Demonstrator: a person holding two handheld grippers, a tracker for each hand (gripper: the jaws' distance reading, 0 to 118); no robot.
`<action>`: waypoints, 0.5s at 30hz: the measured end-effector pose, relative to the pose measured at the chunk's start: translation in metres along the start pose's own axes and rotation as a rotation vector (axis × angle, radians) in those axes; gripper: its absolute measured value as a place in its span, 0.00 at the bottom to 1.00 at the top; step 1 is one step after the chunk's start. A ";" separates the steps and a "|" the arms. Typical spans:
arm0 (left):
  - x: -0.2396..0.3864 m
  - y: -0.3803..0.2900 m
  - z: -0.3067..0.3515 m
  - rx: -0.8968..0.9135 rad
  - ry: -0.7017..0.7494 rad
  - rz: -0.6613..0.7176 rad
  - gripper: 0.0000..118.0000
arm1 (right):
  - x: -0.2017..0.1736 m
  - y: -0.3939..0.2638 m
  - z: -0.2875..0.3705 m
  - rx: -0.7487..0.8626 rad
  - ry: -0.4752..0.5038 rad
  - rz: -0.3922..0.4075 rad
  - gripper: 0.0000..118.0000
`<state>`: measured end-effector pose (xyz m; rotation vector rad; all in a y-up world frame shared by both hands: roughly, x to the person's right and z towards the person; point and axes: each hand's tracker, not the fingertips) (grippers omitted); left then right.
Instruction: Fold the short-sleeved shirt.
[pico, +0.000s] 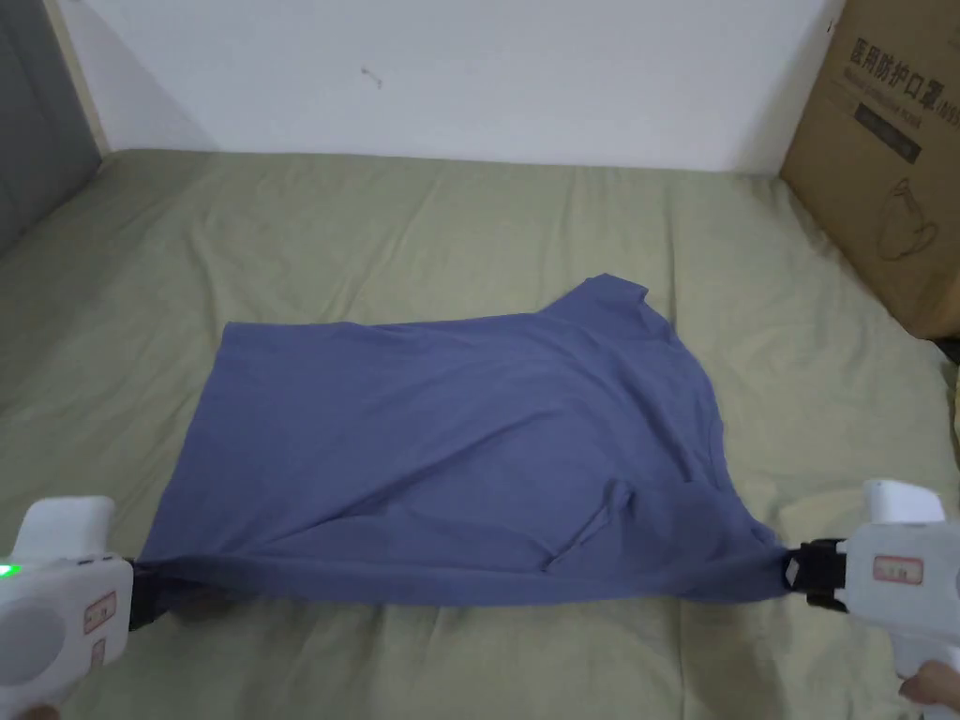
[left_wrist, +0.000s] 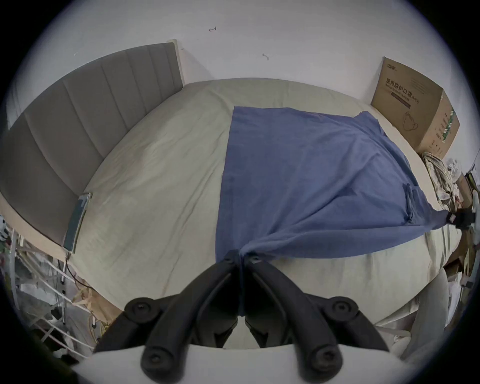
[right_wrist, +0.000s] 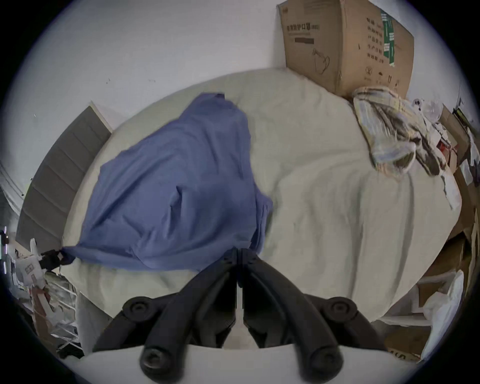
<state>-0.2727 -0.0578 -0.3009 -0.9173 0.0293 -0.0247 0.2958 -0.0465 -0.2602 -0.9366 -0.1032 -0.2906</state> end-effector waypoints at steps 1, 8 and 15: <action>0.000 0.006 0.000 0.004 0.002 -0.010 0.01 | -0.001 0.011 0.001 0.026 0.000 0.000 0.03; 0.000 0.075 -0.029 0.009 0.009 -0.038 0.01 | -0.021 0.096 -0.037 0.037 -0.021 0.050 0.03; 0.013 0.116 -0.105 -0.098 0.046 -0.113 0.07 | -0.028 0.133 -0.126 -0.076 -0.068 0.015 0.03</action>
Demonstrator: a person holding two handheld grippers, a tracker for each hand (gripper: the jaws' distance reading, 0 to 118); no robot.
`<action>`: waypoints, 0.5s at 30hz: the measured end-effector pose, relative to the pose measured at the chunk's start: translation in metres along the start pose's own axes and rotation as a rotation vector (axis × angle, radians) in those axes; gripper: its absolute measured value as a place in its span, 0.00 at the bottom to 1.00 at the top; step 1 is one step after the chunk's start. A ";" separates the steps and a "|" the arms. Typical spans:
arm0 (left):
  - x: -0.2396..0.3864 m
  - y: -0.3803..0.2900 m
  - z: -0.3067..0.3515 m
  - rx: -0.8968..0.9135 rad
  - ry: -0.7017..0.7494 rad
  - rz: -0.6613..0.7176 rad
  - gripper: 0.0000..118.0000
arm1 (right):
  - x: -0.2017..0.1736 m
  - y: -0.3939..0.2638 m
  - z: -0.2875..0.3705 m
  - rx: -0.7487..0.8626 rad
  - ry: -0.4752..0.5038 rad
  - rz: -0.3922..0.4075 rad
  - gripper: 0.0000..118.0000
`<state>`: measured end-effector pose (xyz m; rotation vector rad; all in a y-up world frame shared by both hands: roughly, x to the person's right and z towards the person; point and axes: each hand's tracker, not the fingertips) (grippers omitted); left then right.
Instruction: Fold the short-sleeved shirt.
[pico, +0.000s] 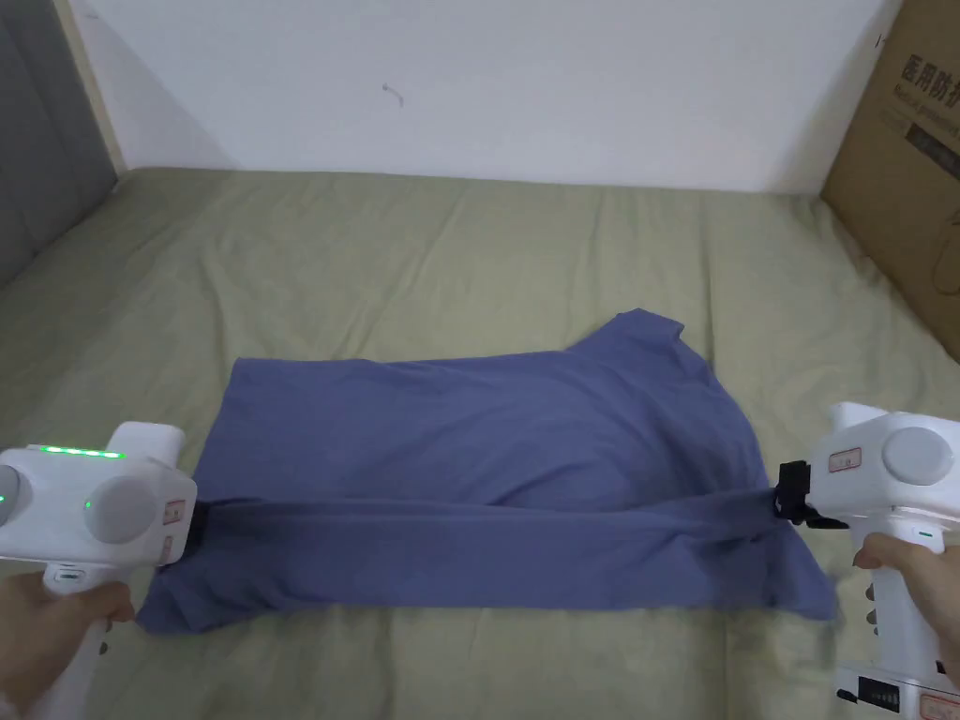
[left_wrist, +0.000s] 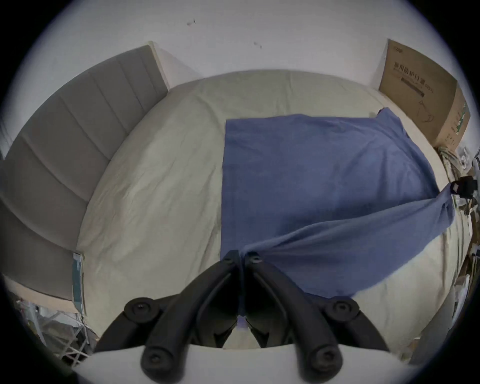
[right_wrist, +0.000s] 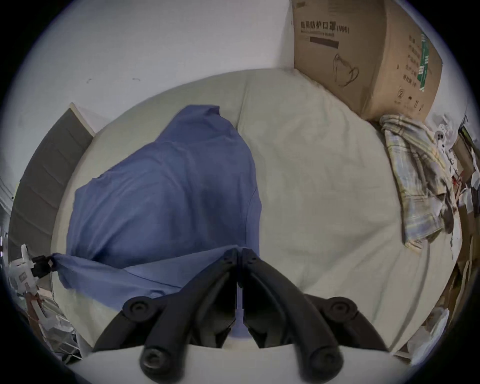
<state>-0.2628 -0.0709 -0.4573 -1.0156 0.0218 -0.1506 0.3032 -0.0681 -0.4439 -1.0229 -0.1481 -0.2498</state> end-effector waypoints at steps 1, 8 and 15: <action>0.004 -0.001 -0.007 -0.024 0.000 0.006 0.18 | 0.000 -0.001 -0.009 -0.011 0.004 -0.004 0.04; 0.000 -0.016 -0.010 -0.029 -0.012 0.032 0.82 | 0.000 -0.014 -0.006 -0.030 -0.019 0.048 0.54; -0.012 -0.039 0.056 0.096 -0.080 0.118 0.83 | -0.009 -0.027 0.058 0.139 0.027 0.071 0.53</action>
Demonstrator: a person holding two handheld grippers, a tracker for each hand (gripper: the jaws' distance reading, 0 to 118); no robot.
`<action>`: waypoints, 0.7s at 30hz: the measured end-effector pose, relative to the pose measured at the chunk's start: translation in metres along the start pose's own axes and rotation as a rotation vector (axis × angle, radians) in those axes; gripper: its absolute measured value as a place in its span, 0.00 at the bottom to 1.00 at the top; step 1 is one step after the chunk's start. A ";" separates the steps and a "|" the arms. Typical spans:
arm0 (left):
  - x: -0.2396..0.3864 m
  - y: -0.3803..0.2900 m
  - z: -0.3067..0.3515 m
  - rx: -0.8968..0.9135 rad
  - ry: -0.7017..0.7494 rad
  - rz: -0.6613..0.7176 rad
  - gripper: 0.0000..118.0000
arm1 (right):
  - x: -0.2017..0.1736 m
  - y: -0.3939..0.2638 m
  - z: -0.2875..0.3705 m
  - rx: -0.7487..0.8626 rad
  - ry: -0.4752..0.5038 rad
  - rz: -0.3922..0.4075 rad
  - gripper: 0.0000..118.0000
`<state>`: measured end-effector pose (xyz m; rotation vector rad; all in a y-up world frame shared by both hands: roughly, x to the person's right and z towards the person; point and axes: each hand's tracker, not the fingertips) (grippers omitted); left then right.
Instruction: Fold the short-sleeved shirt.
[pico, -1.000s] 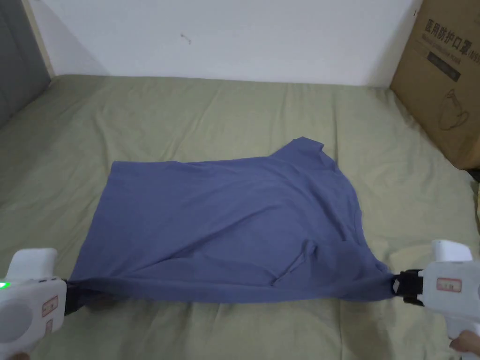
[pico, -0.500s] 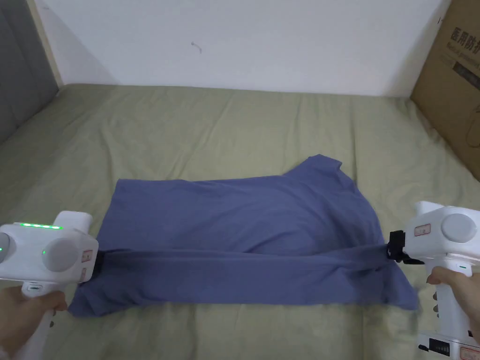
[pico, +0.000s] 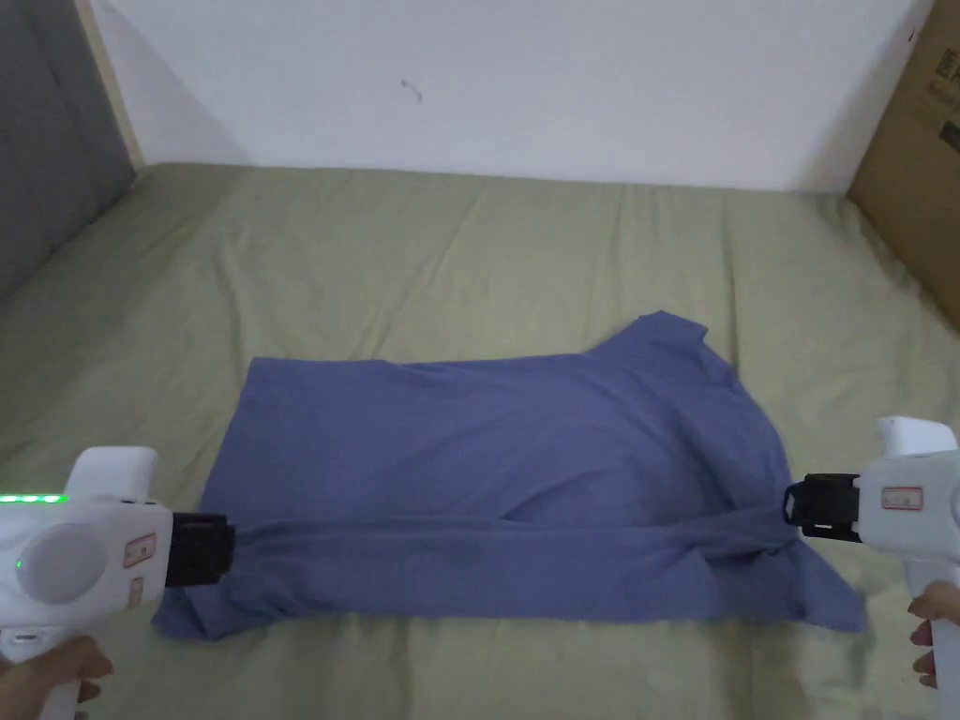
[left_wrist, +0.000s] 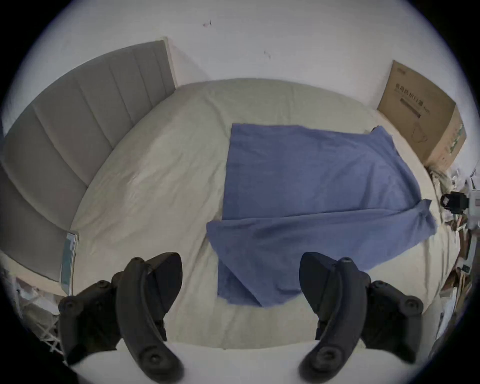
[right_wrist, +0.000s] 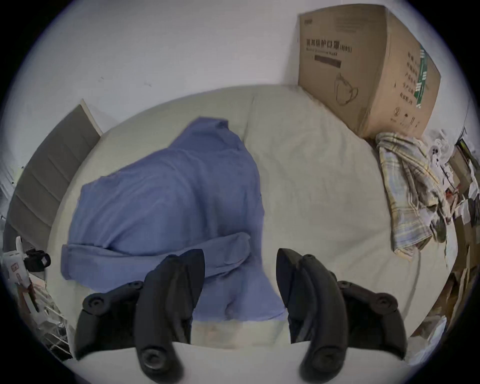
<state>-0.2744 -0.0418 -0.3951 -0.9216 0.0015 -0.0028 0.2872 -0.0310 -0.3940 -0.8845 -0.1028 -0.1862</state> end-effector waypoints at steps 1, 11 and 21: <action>0.001 -0.006 0.010 0.015 -0.013 0.005 0.82 | -0.004 -0.004 0.010 0.006 0.019 0.001 0.53; 0.019 -0.085 0.029 0.011 -0.080 0.059 0.00 | -0.033 -0.082 0.013 -0.034 0.099 -0.037 0.00; -0.018 -0.057 -0.020 0.004 -0.009 0.169 0.86 | -0.025 -0.092 0.009 -0.049 0.119 -0.086 0.00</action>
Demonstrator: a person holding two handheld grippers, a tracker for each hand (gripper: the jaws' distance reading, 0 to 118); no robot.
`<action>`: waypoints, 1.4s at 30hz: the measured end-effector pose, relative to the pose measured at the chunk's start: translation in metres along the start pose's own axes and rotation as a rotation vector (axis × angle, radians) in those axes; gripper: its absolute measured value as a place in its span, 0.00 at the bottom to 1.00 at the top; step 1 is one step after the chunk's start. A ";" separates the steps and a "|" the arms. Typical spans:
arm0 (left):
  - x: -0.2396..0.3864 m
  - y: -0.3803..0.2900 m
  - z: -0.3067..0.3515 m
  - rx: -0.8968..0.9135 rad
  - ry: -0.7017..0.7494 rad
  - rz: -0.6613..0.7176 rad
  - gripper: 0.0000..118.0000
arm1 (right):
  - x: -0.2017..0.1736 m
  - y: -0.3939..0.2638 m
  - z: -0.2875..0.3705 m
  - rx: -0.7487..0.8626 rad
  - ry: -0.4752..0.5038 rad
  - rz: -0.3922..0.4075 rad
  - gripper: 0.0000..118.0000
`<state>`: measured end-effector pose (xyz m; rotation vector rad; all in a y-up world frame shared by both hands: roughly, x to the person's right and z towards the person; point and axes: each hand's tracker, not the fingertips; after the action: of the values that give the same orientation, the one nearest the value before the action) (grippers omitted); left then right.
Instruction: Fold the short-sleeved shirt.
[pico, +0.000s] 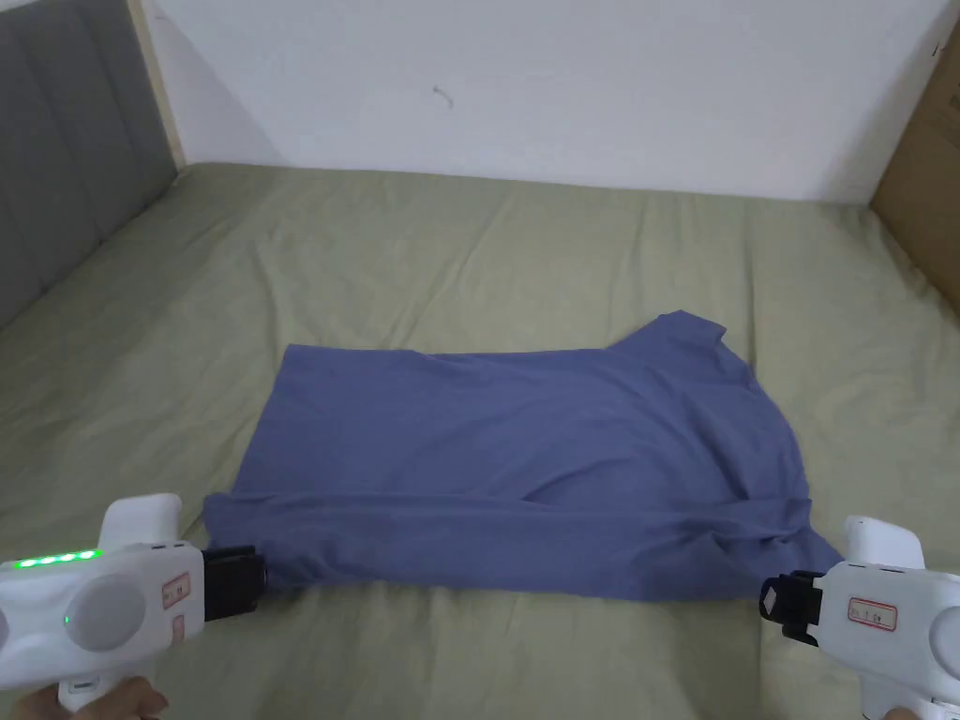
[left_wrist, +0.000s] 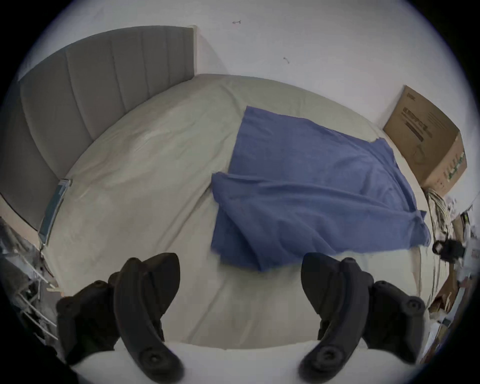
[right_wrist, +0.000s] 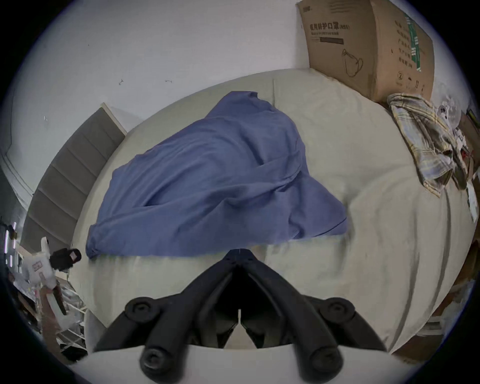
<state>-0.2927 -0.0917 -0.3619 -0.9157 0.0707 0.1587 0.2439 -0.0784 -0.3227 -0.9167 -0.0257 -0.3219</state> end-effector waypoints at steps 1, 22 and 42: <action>0.002 0.004 -0.011 -0.011 0.006 0.005 0.85 | 0.002 0.001 0.000 -0.002 -0.018 0.015 0.00; 0.024 0.018 -0.021 -0.047 -0.023 -0.075 0.07 | 0.043 0.028 -0.013 0.041 -0.103 -0.016 0.59; 0.018 0.031 -0.002 -0.036 -0.025 -0.119 0.07 | 0.041 0.034 -0.014 -0.031 -0.078 0.003 0.09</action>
<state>-0.2802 -0.0729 -0.3895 -0.9505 -0.0095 0.0605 0.2912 -0.0804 -0.3511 -0.9599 -0.0911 -0.2839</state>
